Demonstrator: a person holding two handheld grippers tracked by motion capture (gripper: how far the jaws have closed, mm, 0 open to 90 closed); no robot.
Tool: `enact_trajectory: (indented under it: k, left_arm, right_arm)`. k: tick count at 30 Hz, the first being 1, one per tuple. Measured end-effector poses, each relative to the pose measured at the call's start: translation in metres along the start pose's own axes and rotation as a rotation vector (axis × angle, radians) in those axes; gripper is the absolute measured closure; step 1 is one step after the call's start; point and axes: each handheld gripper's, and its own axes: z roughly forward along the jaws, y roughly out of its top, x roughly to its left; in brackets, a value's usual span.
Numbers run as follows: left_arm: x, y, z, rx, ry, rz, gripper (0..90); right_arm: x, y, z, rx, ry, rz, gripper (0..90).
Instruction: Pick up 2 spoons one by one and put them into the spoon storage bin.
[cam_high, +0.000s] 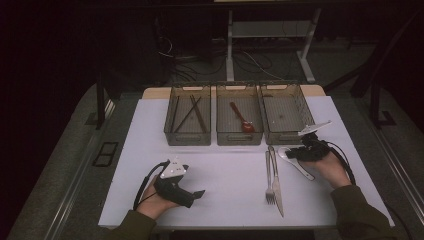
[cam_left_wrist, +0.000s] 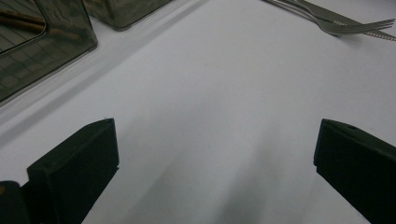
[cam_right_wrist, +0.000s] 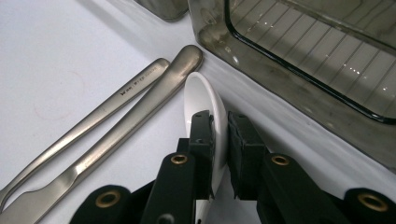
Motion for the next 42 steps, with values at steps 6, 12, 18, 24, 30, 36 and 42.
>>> enact_trajectory:
  k: [6,12,18,24,30,36,42]
  left_arm:
    - [0.000,0.000,0.000,-0.003,0.000,0.001,0.0]
    - [0.001,0.000,0.000,-0.003,-0.001,0.003,0.0]
    - [0.001,0.000,-0.001,-0.005,-0.003,0.001,0.0]
    - [0.001,0.000,-0.001,-0.007,-0.005,0.000,0.0]
    - [0.000,0.000,0.000,-0.006,-0.009,0.001,0.0]
    - [0.000,0.000,-0.001,-0.007,-0.009,0.002,0.0]
    - [0.000,0.000,0.000,-0.014,-0.014,-0.004,0.0]
  right_arm:
    - [0.001,0.001,-0.001,0.001,-0.003,-0.003,81.1]
    - [0.002,0.001,-0.001,0.006,-0.006,-0.003,81.5]
    - [0.002,0.002,-0.006,-0.002,-0.013,-0.007,81.6]
    - [0.001,0.004,-0.014,-0.022,-0.017,-0.010,81.6]
    - [0.003,0.009,-0.026,-0.059,-0.014,-0.018,81.6]
    - [0.010,0.025,-0.040,-0.101,-0.011,-0.060,81.6]
    - [0.019,0.043,-0.050,-0.148,0.015,-0.100,81.6]
